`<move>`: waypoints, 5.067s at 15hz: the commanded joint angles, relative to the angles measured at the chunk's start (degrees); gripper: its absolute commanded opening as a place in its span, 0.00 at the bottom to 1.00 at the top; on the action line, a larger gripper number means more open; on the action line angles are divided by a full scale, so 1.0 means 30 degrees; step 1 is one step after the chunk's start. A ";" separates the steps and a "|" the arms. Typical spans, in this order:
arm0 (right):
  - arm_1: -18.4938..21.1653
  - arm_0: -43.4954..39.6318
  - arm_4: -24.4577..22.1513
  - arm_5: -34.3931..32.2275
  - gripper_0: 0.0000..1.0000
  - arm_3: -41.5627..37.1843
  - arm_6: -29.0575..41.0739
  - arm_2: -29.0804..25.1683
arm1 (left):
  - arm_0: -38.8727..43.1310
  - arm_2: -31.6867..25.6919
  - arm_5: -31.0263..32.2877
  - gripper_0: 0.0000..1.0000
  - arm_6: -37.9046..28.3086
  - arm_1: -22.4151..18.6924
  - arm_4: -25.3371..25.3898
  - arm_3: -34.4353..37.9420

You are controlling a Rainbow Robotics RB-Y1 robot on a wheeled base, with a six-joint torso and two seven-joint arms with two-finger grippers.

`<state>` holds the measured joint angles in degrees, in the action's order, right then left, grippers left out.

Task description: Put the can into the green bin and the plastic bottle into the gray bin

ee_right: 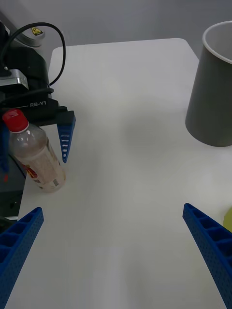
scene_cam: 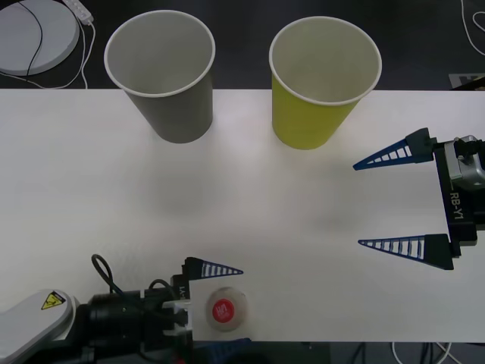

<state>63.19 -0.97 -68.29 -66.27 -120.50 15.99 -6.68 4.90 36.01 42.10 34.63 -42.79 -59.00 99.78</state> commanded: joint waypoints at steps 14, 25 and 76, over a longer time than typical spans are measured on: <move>0.0000 0.0000 0.0001 0.0000 1.00 0.0000 0.0001 0.0000 | -0.0050 0.0270 -0.0265 0.00 -0.0353 0.0259 -0.0373 -0.0066; 0.0000 0.0000 0.0001 0.0000 1.00 0.0000 0.0001 0.0000 | -0.0021 -0.0110 -0.0265 0.00 -0.0763 -0.1645 0.1297 0.2014; 0.0000 0.0000 0.0001 0.0000 1.00 0.0000 0.0001 0.0000 | 0.3495 -1.9681 0.1815 0.00 -1.9894 -0.6069 -0.4093 0.2952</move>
<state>63.19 -0.97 -68.29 -66.27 -120.50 15.99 -6.68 15.98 -23.08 47.54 -23.75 -60.42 -70.70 108.77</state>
